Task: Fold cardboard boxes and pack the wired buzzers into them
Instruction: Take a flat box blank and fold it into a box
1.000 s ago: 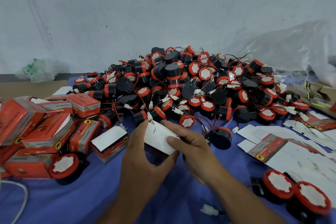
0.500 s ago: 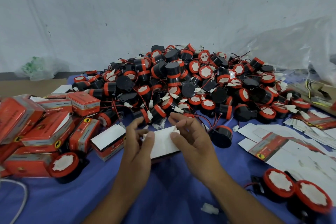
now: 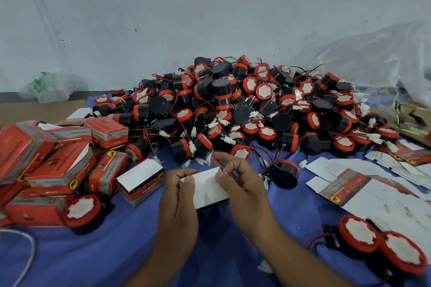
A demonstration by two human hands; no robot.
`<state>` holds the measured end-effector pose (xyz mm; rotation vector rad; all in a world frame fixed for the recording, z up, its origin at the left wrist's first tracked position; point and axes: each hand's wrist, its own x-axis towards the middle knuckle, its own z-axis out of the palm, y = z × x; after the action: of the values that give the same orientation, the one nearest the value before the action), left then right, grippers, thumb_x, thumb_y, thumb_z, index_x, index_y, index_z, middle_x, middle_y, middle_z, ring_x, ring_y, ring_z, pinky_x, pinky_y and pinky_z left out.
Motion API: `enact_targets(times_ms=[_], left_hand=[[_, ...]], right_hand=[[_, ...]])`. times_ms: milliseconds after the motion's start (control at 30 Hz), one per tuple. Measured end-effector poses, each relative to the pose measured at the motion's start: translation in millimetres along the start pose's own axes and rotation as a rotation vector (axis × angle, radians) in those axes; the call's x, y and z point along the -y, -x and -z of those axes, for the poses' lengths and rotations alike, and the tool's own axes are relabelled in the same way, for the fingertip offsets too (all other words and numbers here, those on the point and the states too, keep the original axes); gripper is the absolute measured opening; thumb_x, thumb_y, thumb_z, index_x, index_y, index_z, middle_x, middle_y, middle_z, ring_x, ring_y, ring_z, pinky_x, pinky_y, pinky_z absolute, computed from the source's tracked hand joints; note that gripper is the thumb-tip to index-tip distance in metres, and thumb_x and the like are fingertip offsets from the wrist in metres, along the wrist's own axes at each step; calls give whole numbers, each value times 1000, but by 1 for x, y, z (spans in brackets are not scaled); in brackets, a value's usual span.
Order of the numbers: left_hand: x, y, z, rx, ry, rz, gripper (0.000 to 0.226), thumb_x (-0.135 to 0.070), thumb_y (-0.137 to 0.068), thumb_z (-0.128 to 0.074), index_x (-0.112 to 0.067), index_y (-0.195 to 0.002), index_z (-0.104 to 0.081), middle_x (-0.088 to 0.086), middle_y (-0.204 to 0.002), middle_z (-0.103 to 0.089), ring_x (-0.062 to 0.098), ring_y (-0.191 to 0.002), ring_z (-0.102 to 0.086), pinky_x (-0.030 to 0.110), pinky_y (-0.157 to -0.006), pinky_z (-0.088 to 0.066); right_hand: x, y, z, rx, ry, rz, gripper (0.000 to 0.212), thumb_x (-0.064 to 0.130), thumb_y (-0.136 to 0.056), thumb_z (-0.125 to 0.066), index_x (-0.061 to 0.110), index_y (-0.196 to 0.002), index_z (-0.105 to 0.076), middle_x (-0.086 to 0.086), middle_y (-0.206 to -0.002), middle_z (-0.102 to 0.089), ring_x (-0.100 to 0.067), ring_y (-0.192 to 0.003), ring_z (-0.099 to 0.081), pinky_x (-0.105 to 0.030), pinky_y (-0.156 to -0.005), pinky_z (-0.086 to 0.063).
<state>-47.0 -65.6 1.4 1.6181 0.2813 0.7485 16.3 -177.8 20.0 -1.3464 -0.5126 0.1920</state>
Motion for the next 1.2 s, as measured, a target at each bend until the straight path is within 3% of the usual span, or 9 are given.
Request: enact_targets(times_ms=[233, 367, 533, 700, 800, 867, 1000, 1100, 1200], left_hand=[[5, -3, 1, -55, 11, -52, 21, -32, -90, -41, -26, -100, -59, -19, -95, -62, 1, -85, -61, 21, -61, -53], [6, -16, 3, -91, -22, -110, 19, -28, -90, -43, -25, -98, -60, -16, -96, -63, 2, -84, -60, 15, -61, -49], [-1, -60, 2, -168, -61, -157, 15, -27, -90, -43, -22, -95, -56, -9, -92, -61, 4, -83, -58, 17, -66, -46], [12, -57, 0, -92, -157, -221, 9, -34, -86, -56, -32, -94, -56, -15, -92, -63, 2, -87, -60, 12, -69, -45], [18, -52, 2, -64, -218, -300, 16, -38, -87, -54, -26, -97, -57, -11, -96, -63, 2, -90, -60, 9, -74, -44], [19, -50, 3, -59, -226, -348, 27, -40, -87, -50, -18, -100, -59, -10, -99, -62, 3, -93, -59, 10, -77, -43], [22, -51, 3, -36, -239, -378, 29, -39, -89, -48, -15, -102, -58, -12, -103, -59, 2, -97, -57, 10, -79, -42], [23, -53, 4, -41, -230, -370, 29, -37, -88, -47, -14, -101, -58, -12, -102, -60, 3, -96, -58, 10, -79, -43], [24, -54, 5, -84, -198, -313, 26, -39, -86, -45, -20, -97, -58, -11, -99, -61, 3, -93, -58, 12, -77, -43]], right_hand=[[-7, -2, 1, 10, -12, -15, 25, 0, -96, -57, 15, -76, -54, 13, -123, -67, 2, -113, -62, -15, -81, -49], [-2, -20, -1, 73, 182, 16, 24, 8, -94, -61, 23, -76, -60, 16, -121, -66, 7, -97, -62, -14, -73, -49], [17, -62, -8, 103, 336, 110, 16, 16, -97, -61, 8, -85, -66, 12, -118, -67, -4, -97, -63, -24, -80, -53], [-6, -53, -2, 24, 271, 52, 15, 11, -98, -58, 9, -84, -64, 12, -120, -67, -2, -92, -62, -17, -75, -49], [-15, -44, -2, -23, 206, 6, 19, 8, -97, -60, 13, -79, -63, 13, -113, -67, 6, -83, -61, -12, -71, -47], [-17, -42, -5, -70, 176, 3, 19, 9, -97, -60, 13, -78, -63, 12, -110, -67, 7, -82, -60, -15, -71, -49], [-22, -39, -10, -122, 162, -23, 16, 12, -96, -61, 16, -81, -63, 16, -107, -66, 6, -80, -61, -21, -71, -50], [-23, -37, -13, -167, 205, 17, 12, 14, -95, -62, 18, -84, -63, 18, -108, -64, 4, -85, -62, -18, -70, -50], [-24, -35, -14, -171, 361, 177, 10, 12, -95, -62, 17, -86, -61, 15, -109, -62, -4, -89, -64, -18, -70, -51]])
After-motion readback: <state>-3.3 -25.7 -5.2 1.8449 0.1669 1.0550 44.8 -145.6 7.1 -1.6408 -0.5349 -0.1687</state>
